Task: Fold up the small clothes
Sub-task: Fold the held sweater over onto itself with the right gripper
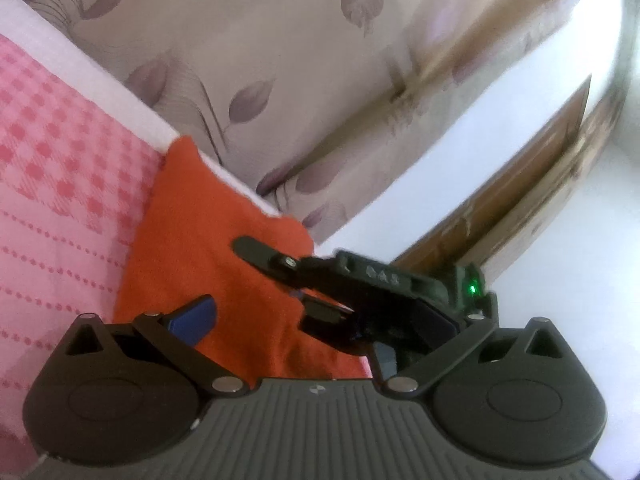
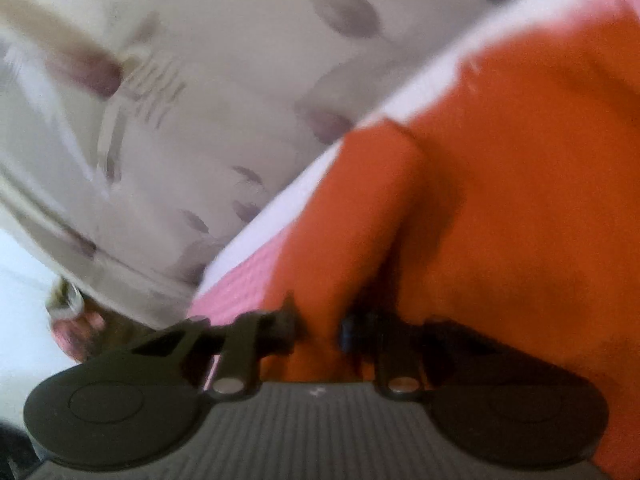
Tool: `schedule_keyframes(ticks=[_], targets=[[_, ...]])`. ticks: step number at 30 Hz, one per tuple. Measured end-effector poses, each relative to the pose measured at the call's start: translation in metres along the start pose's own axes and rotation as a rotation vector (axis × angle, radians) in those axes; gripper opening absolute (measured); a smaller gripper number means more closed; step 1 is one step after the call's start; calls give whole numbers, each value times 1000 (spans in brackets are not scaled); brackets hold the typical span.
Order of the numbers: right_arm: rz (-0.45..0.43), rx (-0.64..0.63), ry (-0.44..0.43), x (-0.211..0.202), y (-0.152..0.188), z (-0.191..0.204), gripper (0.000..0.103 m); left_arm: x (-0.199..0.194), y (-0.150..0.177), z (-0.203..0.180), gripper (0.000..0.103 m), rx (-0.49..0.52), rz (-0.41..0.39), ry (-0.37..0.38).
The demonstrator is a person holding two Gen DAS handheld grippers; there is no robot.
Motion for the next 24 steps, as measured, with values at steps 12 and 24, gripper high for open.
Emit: schedule_keyframes(ticks=[12, 24], targets=[[-90, -199, 173, -93, -74, -7, 16, 5, -1, 0, 102, 6, 22, -36], [-100, -151, 274, -117, -76, -76, 16, 10, -1, 2, 102, 9, 54, -60]])
Point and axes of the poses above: each gripper's, at about its wrist camera, not at the fingertips, and x roughly the way its jaws point, z to its left, y to its underside, the point moved 7 cm from there along x, roughly the way its jaws point, and after that the axes turned 8 degrees about x, right-handed, at the moved point
